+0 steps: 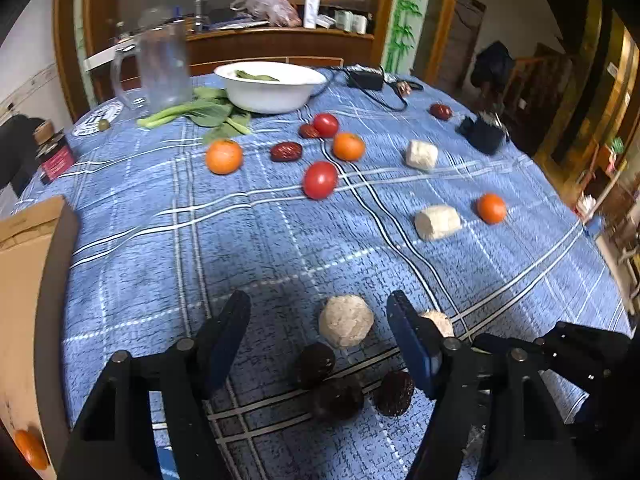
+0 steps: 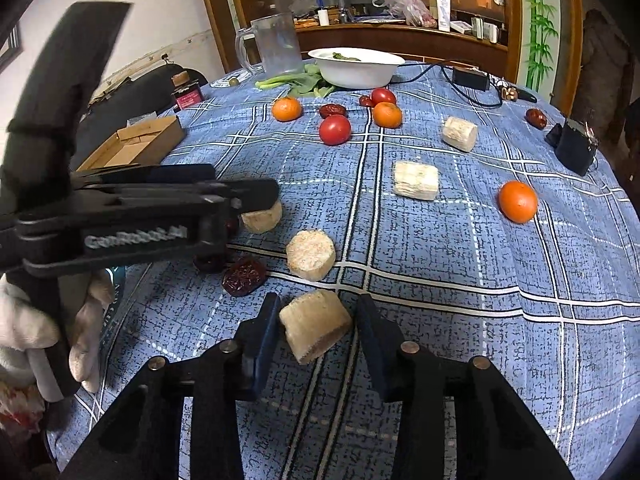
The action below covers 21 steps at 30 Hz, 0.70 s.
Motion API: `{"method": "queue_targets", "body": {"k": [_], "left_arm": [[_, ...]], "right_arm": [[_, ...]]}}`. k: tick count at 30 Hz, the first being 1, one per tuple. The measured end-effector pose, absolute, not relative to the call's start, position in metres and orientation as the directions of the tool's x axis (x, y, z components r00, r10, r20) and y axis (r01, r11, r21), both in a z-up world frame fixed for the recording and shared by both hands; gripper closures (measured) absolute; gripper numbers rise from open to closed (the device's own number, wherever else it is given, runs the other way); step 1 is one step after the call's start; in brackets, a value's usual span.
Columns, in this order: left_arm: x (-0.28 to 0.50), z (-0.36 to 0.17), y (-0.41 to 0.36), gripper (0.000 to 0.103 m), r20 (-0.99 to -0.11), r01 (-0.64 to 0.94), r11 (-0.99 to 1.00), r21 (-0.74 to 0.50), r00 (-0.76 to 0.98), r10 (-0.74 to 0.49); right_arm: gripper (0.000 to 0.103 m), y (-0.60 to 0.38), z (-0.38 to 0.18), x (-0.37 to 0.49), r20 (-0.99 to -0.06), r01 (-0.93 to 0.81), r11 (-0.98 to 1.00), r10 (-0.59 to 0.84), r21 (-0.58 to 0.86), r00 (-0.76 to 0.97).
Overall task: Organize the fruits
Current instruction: 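Grasp a round white cube with the left tool while the right tool grasps another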
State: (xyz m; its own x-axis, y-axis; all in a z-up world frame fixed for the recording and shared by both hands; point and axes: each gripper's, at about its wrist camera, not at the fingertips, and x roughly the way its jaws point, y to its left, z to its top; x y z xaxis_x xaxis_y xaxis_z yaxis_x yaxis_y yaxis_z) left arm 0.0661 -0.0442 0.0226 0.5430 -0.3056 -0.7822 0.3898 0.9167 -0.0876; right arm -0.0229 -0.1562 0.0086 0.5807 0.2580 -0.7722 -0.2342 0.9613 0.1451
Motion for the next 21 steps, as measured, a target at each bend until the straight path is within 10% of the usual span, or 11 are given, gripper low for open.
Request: {"method": "queue_targets", "body": {"k": [10,21], "left_arm": [[0.063,0.007,-0.059,0.076,-0.802,0.432,0.901,-0.035,0.526,-0.284],[0.054,0.021,-0.06,0.076,-0.779,0.424,0.905,-0.021,0.561,-0.281]], "right_arm": [[0.065,-0.154,0.008,-0.024,-0.767,-0.228,0.963,0.252,0.141,0.59],[0.066,-0.156,0.01,-0.027,-0.761,-0.223,0.962,0.262,0.158,0.593]]}}
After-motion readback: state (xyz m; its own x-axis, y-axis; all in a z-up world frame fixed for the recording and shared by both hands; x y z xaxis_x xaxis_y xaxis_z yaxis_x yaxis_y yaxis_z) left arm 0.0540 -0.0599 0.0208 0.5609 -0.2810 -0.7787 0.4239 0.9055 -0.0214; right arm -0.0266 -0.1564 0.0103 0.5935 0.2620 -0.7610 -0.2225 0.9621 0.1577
